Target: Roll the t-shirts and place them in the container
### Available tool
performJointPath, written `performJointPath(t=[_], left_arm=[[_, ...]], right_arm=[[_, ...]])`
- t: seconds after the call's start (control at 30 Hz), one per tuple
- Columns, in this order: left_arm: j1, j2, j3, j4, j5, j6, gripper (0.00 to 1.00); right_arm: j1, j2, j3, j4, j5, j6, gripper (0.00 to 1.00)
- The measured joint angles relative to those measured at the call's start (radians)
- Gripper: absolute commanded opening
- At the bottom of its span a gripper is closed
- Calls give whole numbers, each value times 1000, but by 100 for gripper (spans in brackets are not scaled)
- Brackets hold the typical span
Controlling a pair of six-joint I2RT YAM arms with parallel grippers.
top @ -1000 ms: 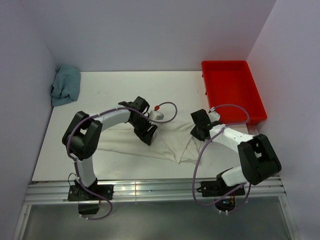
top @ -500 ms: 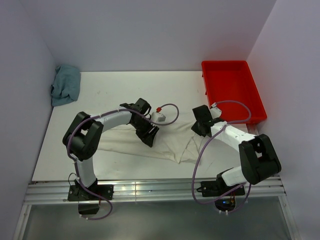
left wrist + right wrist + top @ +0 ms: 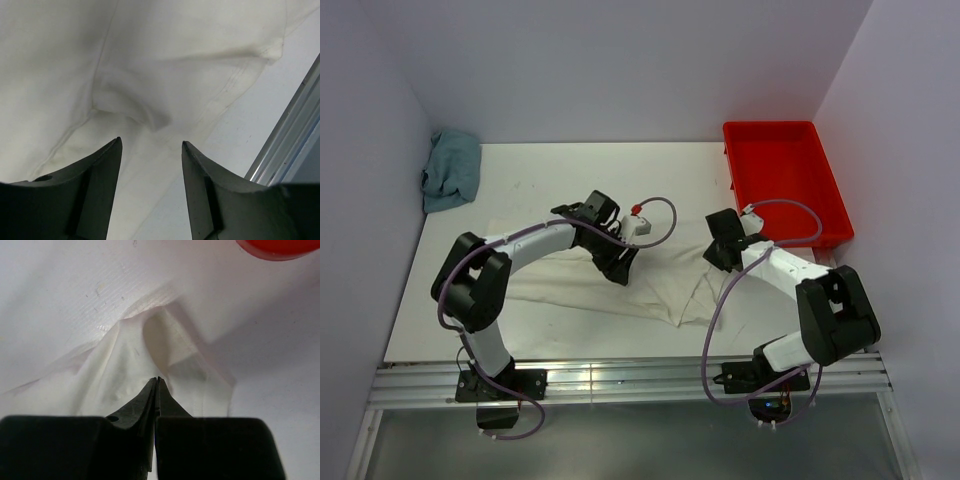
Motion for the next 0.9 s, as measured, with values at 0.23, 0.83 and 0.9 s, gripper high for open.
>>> performJointPath(t=[0.23, 0.83, 0.9], left_arm=[[-3, 0, -48, -23, 19, 3, 49], [-46, 25, -71, -4, 26, -23, 41], [-46, 27, -72, -2, 22, -24, 38]], right_arm=[[-9, 10, 10, -3, 0, -6, 1], [-20, 37, 44, -5, -8, -25, 0], [-21, 40, 45, -5, -8, -26, 0]])
